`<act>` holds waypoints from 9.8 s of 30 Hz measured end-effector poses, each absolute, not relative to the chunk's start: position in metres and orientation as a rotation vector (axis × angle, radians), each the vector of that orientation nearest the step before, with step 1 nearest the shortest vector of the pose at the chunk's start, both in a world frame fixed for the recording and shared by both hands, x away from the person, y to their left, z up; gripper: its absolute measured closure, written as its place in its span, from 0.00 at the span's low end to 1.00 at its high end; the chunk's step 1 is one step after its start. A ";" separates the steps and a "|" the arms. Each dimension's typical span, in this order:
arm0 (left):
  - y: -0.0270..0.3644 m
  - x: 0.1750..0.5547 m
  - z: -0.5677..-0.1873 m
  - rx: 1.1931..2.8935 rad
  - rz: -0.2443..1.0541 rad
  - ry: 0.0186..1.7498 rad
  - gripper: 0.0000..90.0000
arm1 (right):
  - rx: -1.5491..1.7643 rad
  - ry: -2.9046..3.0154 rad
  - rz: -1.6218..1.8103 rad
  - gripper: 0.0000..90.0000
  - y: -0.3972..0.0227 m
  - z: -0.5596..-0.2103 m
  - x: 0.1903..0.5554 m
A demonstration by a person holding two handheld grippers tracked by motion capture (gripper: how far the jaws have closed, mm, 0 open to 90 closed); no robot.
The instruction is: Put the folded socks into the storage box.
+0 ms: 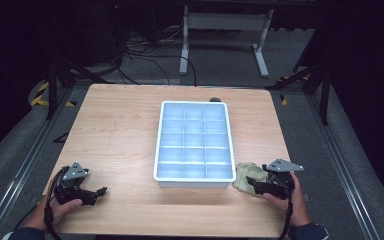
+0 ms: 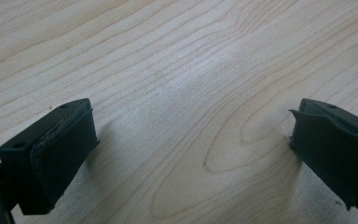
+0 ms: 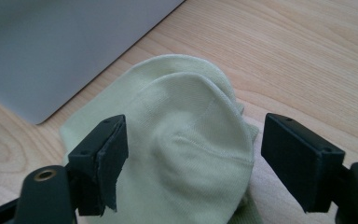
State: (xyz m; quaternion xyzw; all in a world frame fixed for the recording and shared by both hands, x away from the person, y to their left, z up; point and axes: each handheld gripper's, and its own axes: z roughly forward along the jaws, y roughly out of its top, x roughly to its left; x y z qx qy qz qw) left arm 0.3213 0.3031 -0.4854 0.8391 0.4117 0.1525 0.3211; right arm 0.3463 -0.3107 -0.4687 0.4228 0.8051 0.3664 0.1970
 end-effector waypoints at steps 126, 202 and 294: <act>0.303 0.321 -0.485 2.205 0.401 1.081 0.00 | 0.883 2.239 1.282 0.79 -0.289 -0.380 0.356; 0.303 0.321 -0.485 2.206 0.401 1.081 0.00 | 0.779 2.440 1.078 0.78 -0.206 -0.408 0.407; 0.303 0.321 -0.485 2.204 0.400 1.081 0.00 | 0.562 2.829 0.449 0.60 -0.164 -0.402 0.429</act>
